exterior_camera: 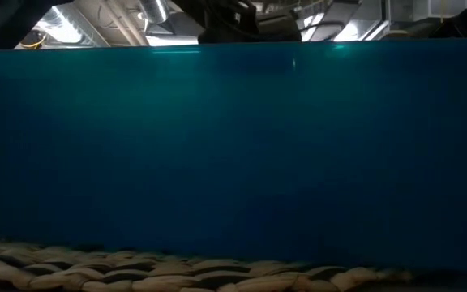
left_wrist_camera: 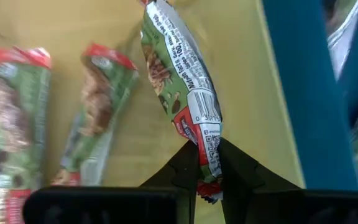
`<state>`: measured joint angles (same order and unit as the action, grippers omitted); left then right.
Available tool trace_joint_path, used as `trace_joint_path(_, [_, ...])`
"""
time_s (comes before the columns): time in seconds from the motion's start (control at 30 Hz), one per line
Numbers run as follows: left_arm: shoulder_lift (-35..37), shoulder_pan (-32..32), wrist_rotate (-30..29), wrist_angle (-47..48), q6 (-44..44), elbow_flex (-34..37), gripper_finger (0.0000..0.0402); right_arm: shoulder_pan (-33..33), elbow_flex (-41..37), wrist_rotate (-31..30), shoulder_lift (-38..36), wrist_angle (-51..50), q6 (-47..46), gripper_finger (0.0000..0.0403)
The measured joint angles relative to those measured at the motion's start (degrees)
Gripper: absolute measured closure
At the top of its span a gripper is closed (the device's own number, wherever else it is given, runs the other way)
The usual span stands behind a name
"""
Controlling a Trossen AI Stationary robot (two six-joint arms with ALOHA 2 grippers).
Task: Pick and place Granola Bars by type
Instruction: Put the red granola bar into the yellow bin, then put the yellow granola bar into the green bin
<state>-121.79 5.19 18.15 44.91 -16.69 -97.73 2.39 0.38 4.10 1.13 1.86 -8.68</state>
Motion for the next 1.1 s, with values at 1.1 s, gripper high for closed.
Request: trace_joint_path(1.1, [3.67,-0.28,-12.85,5.81,4.17,-4.55,0.0241,0.0,0.0,0.0,0.0,-0.02,0.01,0.037])
